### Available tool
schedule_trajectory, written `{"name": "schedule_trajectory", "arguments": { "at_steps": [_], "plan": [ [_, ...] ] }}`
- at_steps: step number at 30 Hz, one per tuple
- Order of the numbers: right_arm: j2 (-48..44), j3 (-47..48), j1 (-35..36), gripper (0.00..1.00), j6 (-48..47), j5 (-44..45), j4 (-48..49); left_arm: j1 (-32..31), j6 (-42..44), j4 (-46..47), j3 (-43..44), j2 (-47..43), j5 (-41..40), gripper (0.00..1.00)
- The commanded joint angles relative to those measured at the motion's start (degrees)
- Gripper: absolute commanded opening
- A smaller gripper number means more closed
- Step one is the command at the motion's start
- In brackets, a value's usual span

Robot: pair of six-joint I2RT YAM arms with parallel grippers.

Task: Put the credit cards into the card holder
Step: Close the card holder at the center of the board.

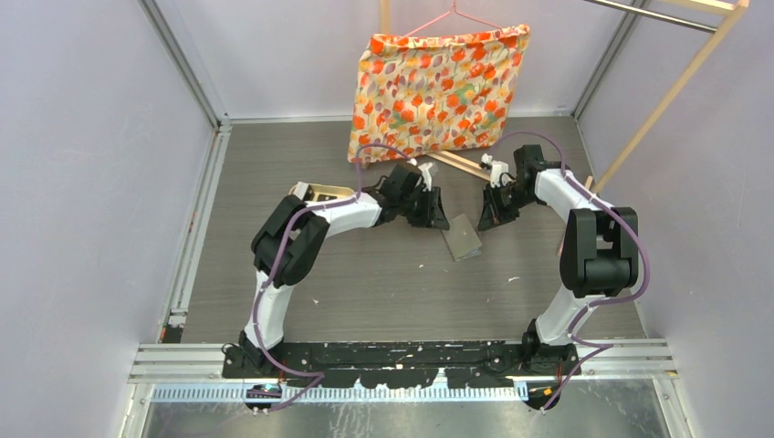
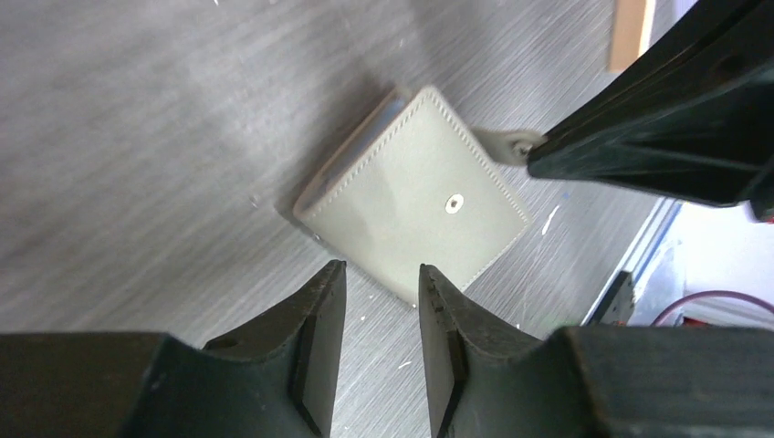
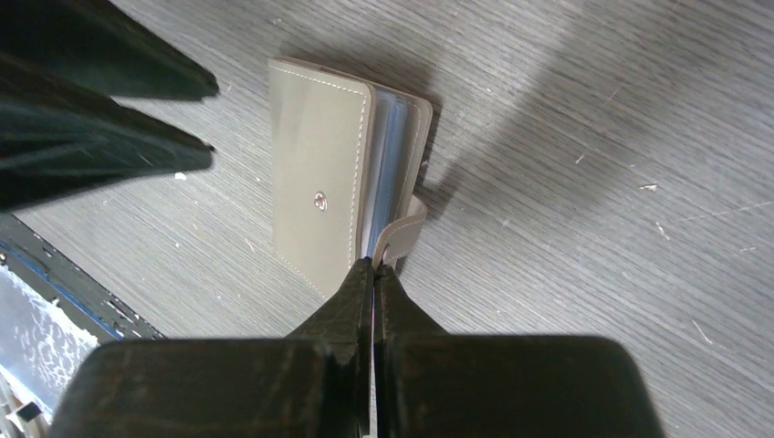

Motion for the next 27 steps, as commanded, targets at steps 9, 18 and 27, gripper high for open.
{"name": "schedule_trajectory", "arguments": {
  "at_steps": [9, 18, 27],
  "plan": [
    [-2.7, -0.8, -0.4, 0.01, -6.6, -3.8, 1.0, 2.5, -3.9, 14.9, 8.4, 6.4, 12.4, 0.24],
    [-3.2, -1.1, -0.4, 0.01, -10.6, -6.0, 0.4, 1.5, -5.7, 15.7, 7.9, 9.9, 13.7, 0.19],
    [-3.2, -2.1, 2.8, 0.01, -14.6, -4.6, -0.1, 0.7, -5.8, 9.3, 8.9, 12.5, 11.6, 0.19]
  ]
}}
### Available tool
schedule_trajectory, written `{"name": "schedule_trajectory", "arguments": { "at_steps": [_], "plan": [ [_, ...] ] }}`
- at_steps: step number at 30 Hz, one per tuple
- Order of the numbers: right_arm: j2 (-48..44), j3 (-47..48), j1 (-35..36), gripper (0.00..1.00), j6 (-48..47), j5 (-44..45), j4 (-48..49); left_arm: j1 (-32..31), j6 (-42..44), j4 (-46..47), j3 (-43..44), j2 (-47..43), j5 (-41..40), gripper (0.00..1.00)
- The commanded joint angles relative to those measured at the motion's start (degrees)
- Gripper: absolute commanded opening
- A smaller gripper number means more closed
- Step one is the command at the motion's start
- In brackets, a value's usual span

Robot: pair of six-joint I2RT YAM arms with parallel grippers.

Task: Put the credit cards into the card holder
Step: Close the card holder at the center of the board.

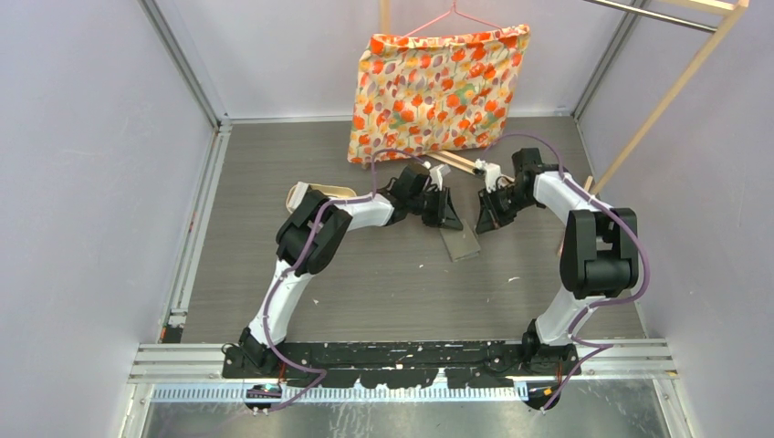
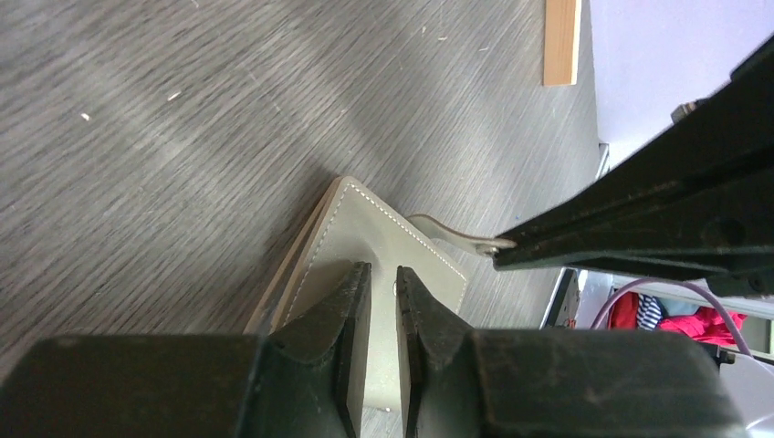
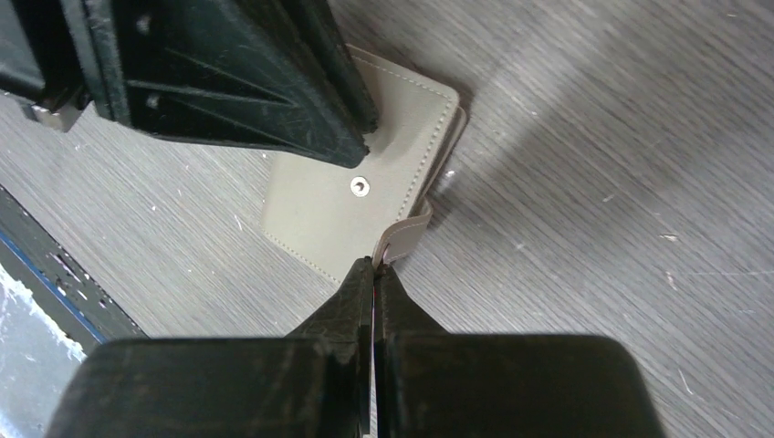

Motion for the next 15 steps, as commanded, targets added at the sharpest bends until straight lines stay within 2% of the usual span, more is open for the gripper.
{"name": "schedule_trajectory", "arguments": {
  "at_steps": [1, 7, 15],
  "plan": [
    [-2.7, -0.7, 3.1, 0.01, -3.8, -0.3, -0.4, -0.4, -0.8, -2.8, 1.3, 1.4, -0.6, 0.19],
    [-1.9, -1.3, 6.9, 0.01, -4.1, 2.1, 0.7, -0.4, -2.1, -3.1, -0.2, 1.6, -1.6, 0.18],
    [-0.1, -2.0, 9.1, 0.02, 1.6, 8.0, 5.5, -0.3, -2.5, -2.2, -2.0, 0.1, -2.3, 0.18]
  ]
}}
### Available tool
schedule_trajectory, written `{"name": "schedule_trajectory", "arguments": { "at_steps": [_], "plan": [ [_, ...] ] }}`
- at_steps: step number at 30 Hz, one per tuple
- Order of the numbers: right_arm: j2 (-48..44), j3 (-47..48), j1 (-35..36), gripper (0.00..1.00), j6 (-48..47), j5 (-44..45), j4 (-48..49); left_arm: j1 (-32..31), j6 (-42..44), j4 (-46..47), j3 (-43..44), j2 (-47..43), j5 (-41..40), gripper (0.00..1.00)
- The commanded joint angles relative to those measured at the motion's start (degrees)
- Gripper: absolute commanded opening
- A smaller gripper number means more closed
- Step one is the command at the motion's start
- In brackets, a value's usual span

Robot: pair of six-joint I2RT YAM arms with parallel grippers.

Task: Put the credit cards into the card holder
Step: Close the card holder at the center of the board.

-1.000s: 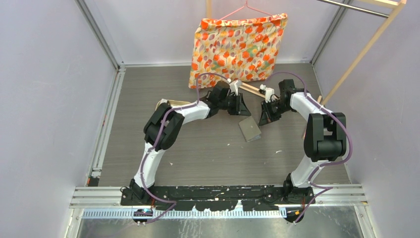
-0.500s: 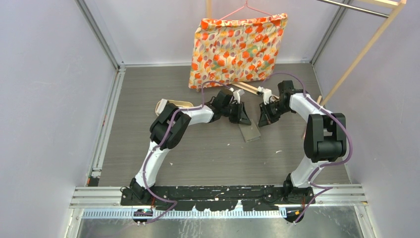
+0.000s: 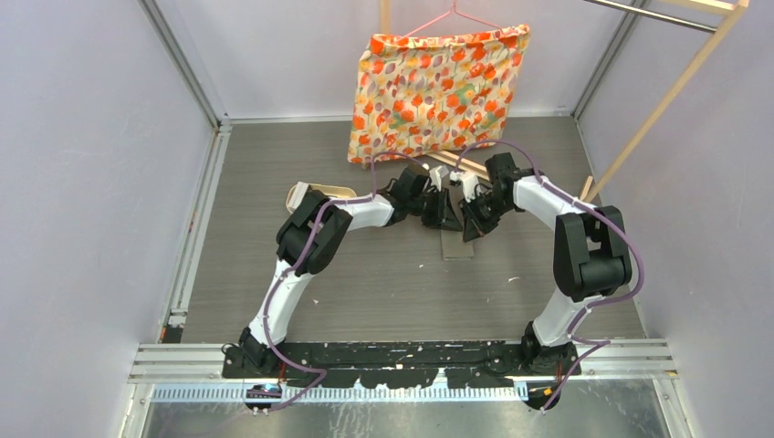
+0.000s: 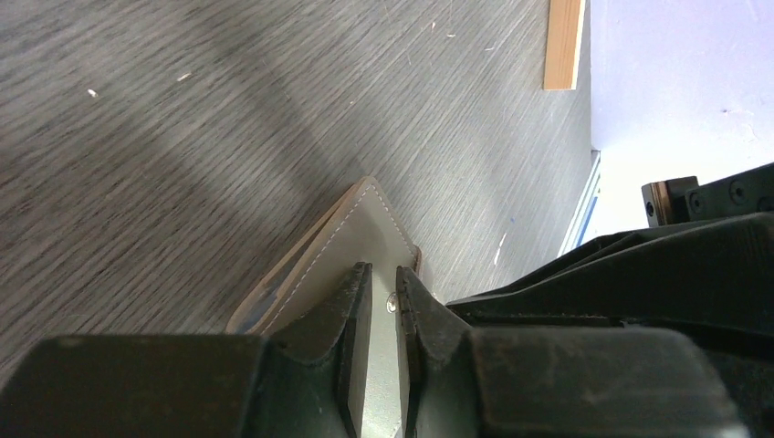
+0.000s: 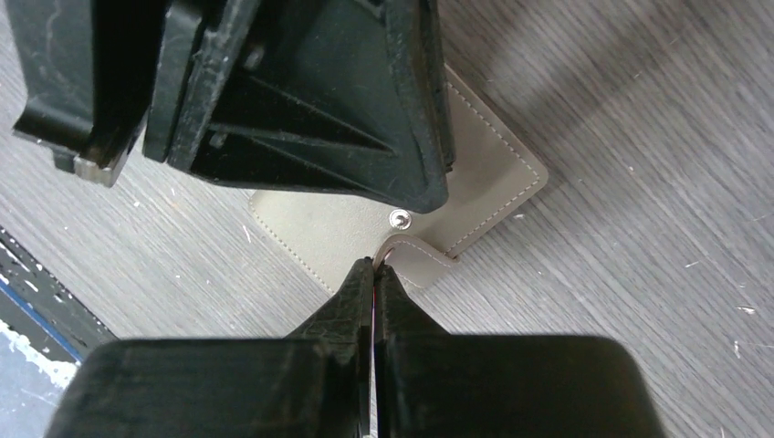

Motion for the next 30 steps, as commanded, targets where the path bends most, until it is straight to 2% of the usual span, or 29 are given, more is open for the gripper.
{"name": "schedule_trajectory", "arguments": {
  "at_steps": [1, 8, 17, 20, 30],
  "plan": [
    [0.0, -0.4, 0.4, 0.03, 3.2, 3.0, 4.4, -0.2, 0.1, -1.0, -1.9, -0.5, -2.0, 0.18],
    [1.7, -0.3, 1.1, 0.04, 4.7, 4.5, 5.2, 0.6, -1.7, 4.1, -4.9, -4.4, -2.6, 0.22],
    [2.4, 0.2, 1.1, 0.05, 5.3, 5.5, 5.0, 1.6, 0.6, 10.1, -14.6, -12.6, -7.8, 0.31],
    [2.2, 0.3, 1.1, 0.08, 4.1, 4.2, 4.0, 2.9, 2.7, 8.6, -15.0, -12.5, -9.1, 0.33],
    [1.6, 0.0, 1.6, 0.17, 2.5, 2.8, 3.6, 3.3, 1.9, 9.2, -13.3, -9.0, -6.0, 0.35]
  ]
}}
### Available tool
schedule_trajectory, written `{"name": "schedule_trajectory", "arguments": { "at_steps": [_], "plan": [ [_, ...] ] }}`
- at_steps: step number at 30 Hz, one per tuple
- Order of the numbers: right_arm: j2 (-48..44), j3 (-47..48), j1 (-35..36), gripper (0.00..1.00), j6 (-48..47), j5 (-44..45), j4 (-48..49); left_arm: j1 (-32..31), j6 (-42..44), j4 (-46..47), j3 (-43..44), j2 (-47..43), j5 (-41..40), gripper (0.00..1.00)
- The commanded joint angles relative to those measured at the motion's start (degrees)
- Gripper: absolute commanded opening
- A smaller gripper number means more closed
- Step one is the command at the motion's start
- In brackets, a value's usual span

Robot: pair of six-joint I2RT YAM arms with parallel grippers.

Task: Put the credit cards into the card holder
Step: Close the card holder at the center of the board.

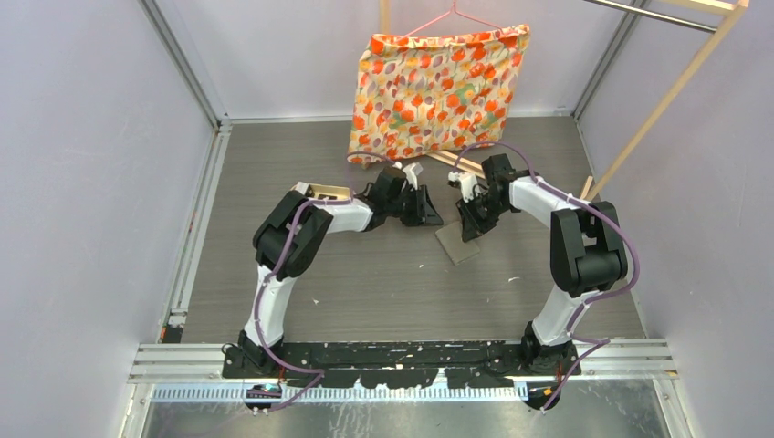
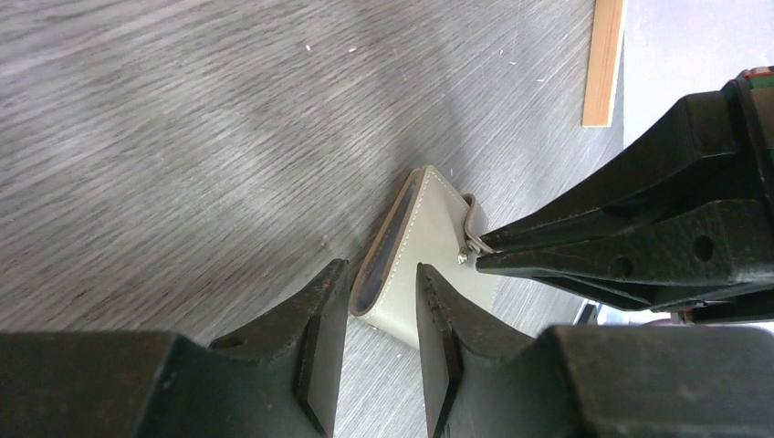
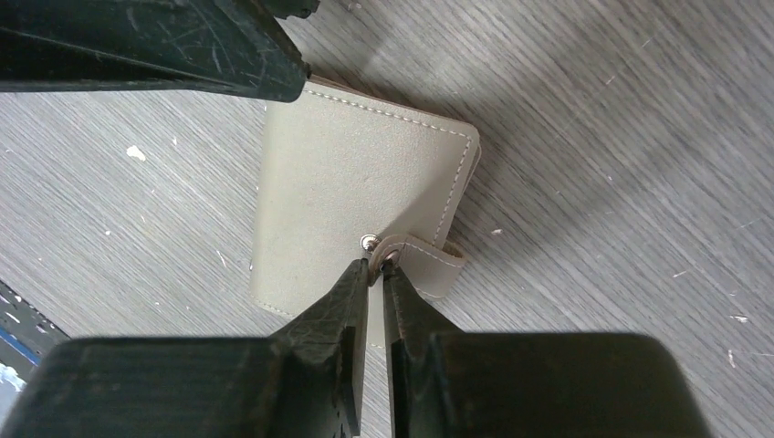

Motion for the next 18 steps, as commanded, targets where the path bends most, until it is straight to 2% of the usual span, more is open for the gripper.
{"name": "schedule_trajectory", "arguments": {
  "at_steps": [1, 12, 18],
  "plan": [
    [-0.5, 0.4, 0.5, 0.18, -1.3, -0.9, 0.0, -0.3, 1.2, 2.3, 1.4, 0.7, 1.3, 0.35],
    [-3.1, -0.1, 0.4, 0.28, -1.5, -2.1, 0.6, -0.6, 1.2, -0.6, 4.4, 3.6, 3.0, 0.35],
    [-3.4, -0.4, 0.4, 0.29, 1.6, 0.4, 2.9, -0.8, 1.2, -1.6, 5.0, 3.9, 2.9, 0.35]
  ]
}}
